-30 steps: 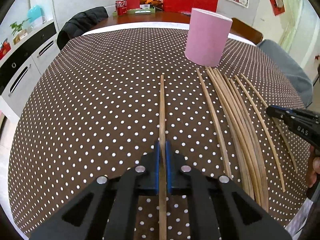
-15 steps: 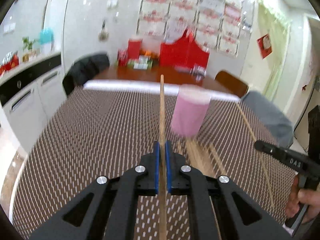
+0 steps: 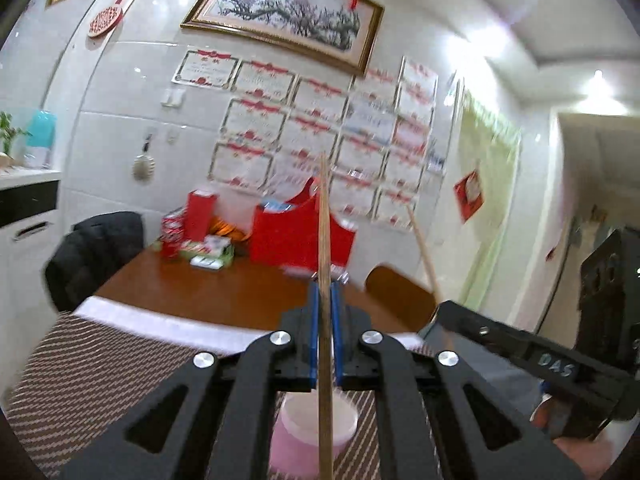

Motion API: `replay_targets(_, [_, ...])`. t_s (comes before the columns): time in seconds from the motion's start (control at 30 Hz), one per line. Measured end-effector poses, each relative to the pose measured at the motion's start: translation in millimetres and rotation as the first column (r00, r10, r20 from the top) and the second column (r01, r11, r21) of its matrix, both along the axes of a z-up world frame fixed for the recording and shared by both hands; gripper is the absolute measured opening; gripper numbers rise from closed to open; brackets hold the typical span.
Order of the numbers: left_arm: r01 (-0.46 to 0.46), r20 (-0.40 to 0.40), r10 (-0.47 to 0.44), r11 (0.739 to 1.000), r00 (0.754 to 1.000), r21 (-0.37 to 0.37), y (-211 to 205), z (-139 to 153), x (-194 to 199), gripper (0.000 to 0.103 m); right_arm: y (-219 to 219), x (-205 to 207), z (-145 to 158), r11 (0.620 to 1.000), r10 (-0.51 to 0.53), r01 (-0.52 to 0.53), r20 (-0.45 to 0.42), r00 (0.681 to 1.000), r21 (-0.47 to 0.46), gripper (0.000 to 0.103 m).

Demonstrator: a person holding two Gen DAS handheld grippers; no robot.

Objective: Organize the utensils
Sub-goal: 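Lift the left tool's chopstick into the pink cup while the right tool drops its chopstick in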

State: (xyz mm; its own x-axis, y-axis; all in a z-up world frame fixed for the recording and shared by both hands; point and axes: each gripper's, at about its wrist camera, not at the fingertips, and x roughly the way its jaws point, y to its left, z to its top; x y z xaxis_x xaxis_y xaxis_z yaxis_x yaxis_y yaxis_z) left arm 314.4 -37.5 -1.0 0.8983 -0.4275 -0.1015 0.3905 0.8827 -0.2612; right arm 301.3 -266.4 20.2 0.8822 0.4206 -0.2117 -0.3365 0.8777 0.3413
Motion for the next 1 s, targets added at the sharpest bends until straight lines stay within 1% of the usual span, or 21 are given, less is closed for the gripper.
replay_targets(0.03, [0.004,0.011,-0.004,1.000,1.000,-0.010,-1.9,-1.4,10.4,0.006,0.5,14.0,-1.0,1.000,-0.010,0.010,0.012,1.000,0.006,0.006])
replay_targets(0.13, [0.021,0.050,-0.019,0.999,0.999,-0.038,-9.4,-7.9,39.5,0.006,0.7,36.6,-7.5,0.999,-0.021,0.020,0.026,0.999,0.038,0.006])
replay_targets(0.2, [0.036,0.071,-0.032,0.998,0.997,-0.048,-15.0,-10.1,50.7,0.006,0.8,49.2,-10.0,0.999,-0.021,0.019,0.034,0.999,0.049,0.006])
replay_targets(0.27, [0.042,0.078,-0.039,0.998,0.996,-0.046,-23.1,-14.5,63.1,0.006,2.2,58.0,-13.3,0.999,-0.023,0.021,0.039,0.999,0.041,0.006])
replay_targets(0.47, [0.029,0.029,-0.029,0.999,0.999,-0.023,-33.1,-45.6,91.1,0.006,5.6,66.7,-33.8,1.000,-0.013,0.013,0.036,0.999,0.011,0.006])
replay_targets(0.53, [0.022,0.025,-0.021,1.000,0.999,-0.016,-33.3,-52.5,93.5,0.006,8.0,73.4,-38.5,1.000,-0.003,0.003,0.013,1.000,-0.014,0.006])
replay_targets(0.7, [0.005,0.024,-0.005,1.000,1.000,0.013,-39.1,-62.2,100.8,0.006,6.4,80.3,-45.7,1.000,0.004,-0.004,-0.015,1.000,-0.024,0.006])
replay_targets(0.8, [0.008,-0.001,-0.008,0.999,1.000,0.034,-42.7,-70.9,105.5,0.006,6.4,84.4,-51.1,0.999,0.007,-0.008,-0.041,0.999,-0.033,0.006])
replay_targets(0.9, [0.003,-0.034,-0.001,0.998,0.999,0.070,-44.1,-77.1,107.5,0.007,6.6,90.9,-54.7,0.998,0.032,-0.036,-0.098,0.995,-0.043,0.007])
replay_targets(0.93, [0.010,-0.043,-0.006,0.997,0.999,0.079,-44.4,-76.9,107.1,0.011,5.0,93.4,-55.5,0.998,0.039,-0.043,-0.125,0.991,-0.035,0.012])
replay_targets(0.97, [0.009,-0.055,-0.004,0.996,0.998,0.093,-43.9,-75.1,106.1,0.030,2.3,94.0,-55.4,0.999,0.035,-0.039,-0.135,0.990,-0.020,0.021])
replay_targets(1.0, [0.001,-0.055,0.005,0.995,0.998,0.100,-43.3,-73.3,104.2,0.042,-1.2,92.4,-54.6,0.999,0.032,-0.032,-0.136,0.990,0.000,0.063])
